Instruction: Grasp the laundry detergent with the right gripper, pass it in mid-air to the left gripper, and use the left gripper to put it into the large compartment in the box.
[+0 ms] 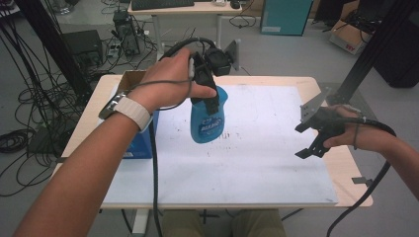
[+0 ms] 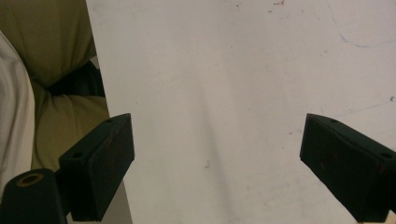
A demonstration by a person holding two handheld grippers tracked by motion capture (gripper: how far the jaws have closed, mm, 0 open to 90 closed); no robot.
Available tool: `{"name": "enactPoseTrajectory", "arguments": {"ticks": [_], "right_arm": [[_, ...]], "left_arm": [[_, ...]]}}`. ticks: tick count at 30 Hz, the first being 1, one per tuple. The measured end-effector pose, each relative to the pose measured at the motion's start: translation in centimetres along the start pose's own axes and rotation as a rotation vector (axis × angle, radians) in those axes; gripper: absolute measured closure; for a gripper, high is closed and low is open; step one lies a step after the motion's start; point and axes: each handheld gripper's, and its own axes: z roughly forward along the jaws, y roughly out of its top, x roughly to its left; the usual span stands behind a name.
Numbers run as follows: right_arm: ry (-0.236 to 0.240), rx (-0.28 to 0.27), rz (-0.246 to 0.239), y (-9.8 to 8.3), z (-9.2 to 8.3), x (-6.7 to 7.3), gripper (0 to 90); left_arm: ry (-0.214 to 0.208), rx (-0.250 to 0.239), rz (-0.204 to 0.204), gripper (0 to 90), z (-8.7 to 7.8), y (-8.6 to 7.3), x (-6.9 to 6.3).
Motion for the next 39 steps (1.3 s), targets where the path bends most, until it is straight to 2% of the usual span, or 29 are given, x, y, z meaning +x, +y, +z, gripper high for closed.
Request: {"name": "enactPoseTrajectory", "arguments": {"ticks": [4,12,14,17,22,27,30,35,39], "right_arm": [[-0.020,0.048,-0.025,-0.3,-0.5,0.2,10.0],[-0.036,0.094,-0.032,-0.6,-1.0,0.2,10.4],[-0.040,0.093,-0.055,-0.5,-0.9,0.1,10.4],[-0.042,0.093,-0.063,-0.3,-1.0,0.0,10.4],[-0.043,0.097,-0.068,0.1,-1.2,-0.1,10.8],[-0.039,0.100,-0.070,0.3,-1.1,-0.4,10.8],[-0.037,0.105,-0.076,0.4,-1.0,-0.6,10.7],[-0.032,0.117,-0.052,0.4,-1.1,-0.7,10.7],[-0.033,0.116,-0.063,0.5,-1.0,-1.0,10.7]], "left_arm": [[0.022,0.017,-0.049,37.4,-1.4,-0.4,0.8],[0.025,0.058,-0.159,37.4,-3.7,-1.2,2.5],[0.038,0.050,-0.187,37.5,-4.2,-1.4,2.9],[0.048,0.055,-0.221,37.4,-4.9,-1.7,3.6],[0.069,0.046,-0.293,37.5,-6.2,-2.7,5.0],[0.099,0.056,-0.368,37.5,-7.2,-3.6,6.2],[0.112,0.053,-0.422,37.5,-7.8,-4.4,7.0],[0.132,0.053,-0.503,37.5,-8.7,-6.0,8.4],[0.151,0.047,-0.561,37.5,-9.2,-7.3,9.6]]}}
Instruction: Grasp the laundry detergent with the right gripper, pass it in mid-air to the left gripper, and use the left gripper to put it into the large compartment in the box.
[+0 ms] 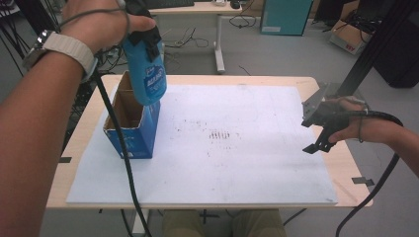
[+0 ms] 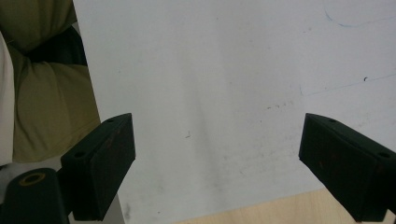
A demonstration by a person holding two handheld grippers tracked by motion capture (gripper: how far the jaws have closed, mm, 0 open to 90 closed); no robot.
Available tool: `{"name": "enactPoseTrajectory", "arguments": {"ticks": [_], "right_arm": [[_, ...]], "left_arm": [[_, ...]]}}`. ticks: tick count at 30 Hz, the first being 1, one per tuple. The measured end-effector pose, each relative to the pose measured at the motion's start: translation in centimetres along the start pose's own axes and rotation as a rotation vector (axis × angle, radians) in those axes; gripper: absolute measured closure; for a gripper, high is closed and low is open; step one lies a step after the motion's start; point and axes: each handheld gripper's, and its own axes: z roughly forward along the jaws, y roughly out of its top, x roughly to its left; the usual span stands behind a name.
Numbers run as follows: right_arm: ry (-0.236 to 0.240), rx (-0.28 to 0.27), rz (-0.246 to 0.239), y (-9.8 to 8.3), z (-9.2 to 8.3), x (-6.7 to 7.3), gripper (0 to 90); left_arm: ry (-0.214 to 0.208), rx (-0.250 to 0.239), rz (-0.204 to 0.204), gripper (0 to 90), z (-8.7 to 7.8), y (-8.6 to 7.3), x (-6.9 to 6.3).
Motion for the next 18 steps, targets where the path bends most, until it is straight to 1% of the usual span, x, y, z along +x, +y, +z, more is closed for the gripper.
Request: {"name": "enactPoseTrajectory", "arguments": {"ticks": [3,4,5,6,7,8,10,11,13,16,18], "right_arm": [[-0.008,0.013,0.010,0.0,0.1,0.0,10.7],[-0.010,0.013,0.009,0.0,0.1,0.0,10.7],[-0.008,0.010,0.009,0.0,0.1,-0.1,10.8],[-0.010,0.004,0.008,0.0,0.2,-0.1,10.8],[-0.010,0.002,0.003,0.0,0.2,-0.1,10.8],[-0.012,0.004,0.009,-0.1,0.2,-0.1,10.8],[-0.010,0.005,0.010,-0.2,0.3,-0.1,10.8],[-0.011,0.006,0.012,-0.3,0.3,-0.1,10.8],[-0.011,0.014,0.018,-0.4,0.4,-0.1,10.8],[-0.008,0.011,0.025,-0.6,0.5,-0.2,10.7],[-0.008,0.009,0.032,-0.7,0.5,-0.2,10.7]], "left_arm": [[0.016,0.014,-0.047,37.5,0.1,-0.3,1.0],[0.022,0.019,-0.055,37.5,0.2,-0.3,1.4],[0.025,0.016,-0.078,37.5,0.3,-0.5,1.9],[0.024,0.011,-0.098,37.5,0.4,-0.5,2.0],[0.028,0.013,-0.107,37.5,0.6,-0.6,2.4],[0.031,0.007,-0.120,37.5,0.7,-0.7,2.7],[0.033,0.012,-0.138,37.5,0.9,-0.9,3.2],[0.032,0.008,-0.162,37.5,1.1,-1.0,3.3],[0.035,0.009,-0.177,37.5,1.2,-1.1,3.8],[0.044,0.004,-0.208,37.5,1.5,-1.3,4.3],[0.049,0.011,-0.218,37.5,1.7,-1.4,4.5]]}}
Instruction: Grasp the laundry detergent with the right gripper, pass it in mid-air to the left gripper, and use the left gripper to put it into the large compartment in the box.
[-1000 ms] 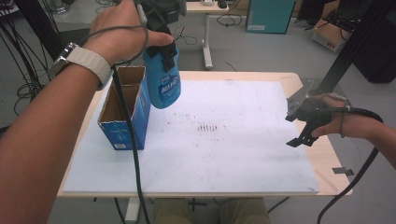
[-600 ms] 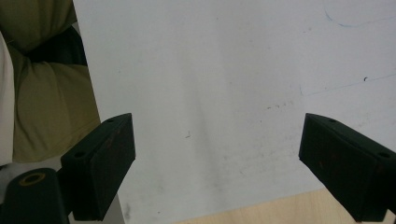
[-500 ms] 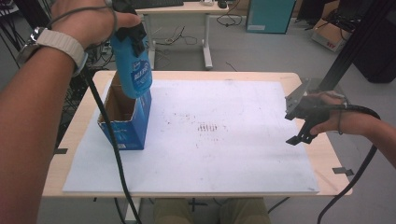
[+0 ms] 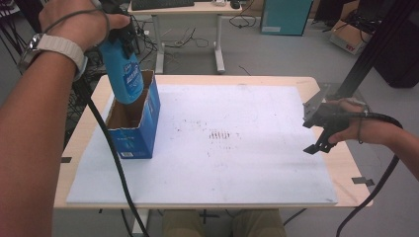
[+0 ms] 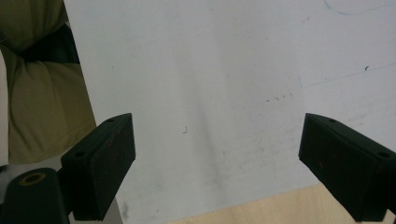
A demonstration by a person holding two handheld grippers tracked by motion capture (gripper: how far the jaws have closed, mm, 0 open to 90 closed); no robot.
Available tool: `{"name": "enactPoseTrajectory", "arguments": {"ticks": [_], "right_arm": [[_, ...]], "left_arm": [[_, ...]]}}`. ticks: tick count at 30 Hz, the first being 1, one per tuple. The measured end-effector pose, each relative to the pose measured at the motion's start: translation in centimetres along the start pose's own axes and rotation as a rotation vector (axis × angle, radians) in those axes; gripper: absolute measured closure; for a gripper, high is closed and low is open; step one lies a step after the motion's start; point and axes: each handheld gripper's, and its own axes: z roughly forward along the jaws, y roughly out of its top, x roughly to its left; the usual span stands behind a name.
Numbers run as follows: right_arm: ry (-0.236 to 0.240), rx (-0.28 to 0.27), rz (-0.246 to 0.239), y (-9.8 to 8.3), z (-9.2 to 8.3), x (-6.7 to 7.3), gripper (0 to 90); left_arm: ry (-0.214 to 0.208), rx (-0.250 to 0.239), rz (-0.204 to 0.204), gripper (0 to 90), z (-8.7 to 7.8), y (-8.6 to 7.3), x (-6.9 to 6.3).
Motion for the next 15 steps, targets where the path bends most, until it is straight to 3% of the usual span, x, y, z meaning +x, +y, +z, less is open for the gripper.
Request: {"name": "enactPoseTrajectory", "arguments": {"ticks": [7,8,9,15], "right_arm": [[0.002,0.001,0.002,0.0,0.2,0.0,10.7],[-0.018,-0.011,0.007,-0.1,0.3,0.1,10.7],[0.004,0.002,0.001,0.0,0.3,-0.1,10.7],[0.004,0.003,0.006,-0.2,0.6,-0.1,10.7]], "left_arm": [[0.015,-0.004,-0.049,37.5,0.7,-0.1,1.1],[0.020,-0.005,-0.057,37.5,0.9,-0.2,1.3],[0.027,-0.008,-0.060,37.5,1.1,-0.2,1.4],[0.020,-0.001,-0.108,37.5,2.6,-0.5,2.5]]}}
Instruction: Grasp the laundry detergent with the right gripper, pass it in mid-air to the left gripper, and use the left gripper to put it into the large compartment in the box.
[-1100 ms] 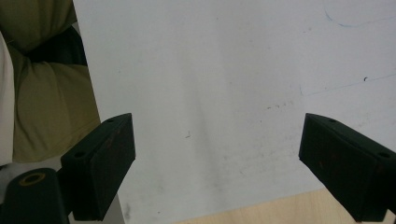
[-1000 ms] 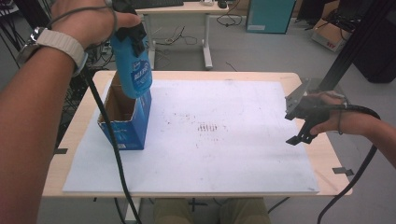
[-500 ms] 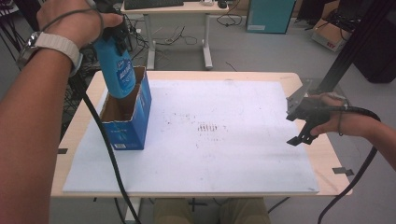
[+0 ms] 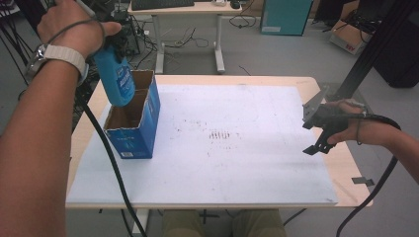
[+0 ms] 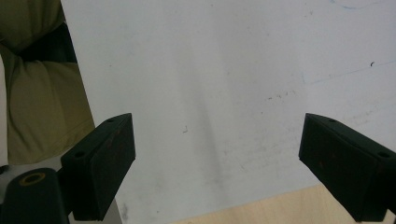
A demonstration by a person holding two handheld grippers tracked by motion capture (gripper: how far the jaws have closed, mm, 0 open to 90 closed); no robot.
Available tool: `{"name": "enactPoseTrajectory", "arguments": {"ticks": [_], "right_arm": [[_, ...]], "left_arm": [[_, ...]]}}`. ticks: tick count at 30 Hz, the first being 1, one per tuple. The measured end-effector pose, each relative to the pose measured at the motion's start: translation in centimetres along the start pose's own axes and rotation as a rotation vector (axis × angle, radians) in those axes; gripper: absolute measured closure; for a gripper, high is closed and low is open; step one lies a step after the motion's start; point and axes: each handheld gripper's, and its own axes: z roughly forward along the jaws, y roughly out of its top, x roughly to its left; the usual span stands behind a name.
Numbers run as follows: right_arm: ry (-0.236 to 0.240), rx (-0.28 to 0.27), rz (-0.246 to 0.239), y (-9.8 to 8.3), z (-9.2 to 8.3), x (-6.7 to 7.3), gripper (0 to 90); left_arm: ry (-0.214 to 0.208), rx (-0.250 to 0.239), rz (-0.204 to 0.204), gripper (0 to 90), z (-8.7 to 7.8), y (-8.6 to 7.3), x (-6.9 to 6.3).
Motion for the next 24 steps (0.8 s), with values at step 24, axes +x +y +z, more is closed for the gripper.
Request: {"name": "enactPoseTrajectory", "arguments": {"ticks": [24], "right_arm": [[0.003,0.034,0.027,0.0,0.9,-0.3,10.7]], "left_arm": [[0.004,0.034,-0.040,37.5,6.2,-0.6,0.5]]}}
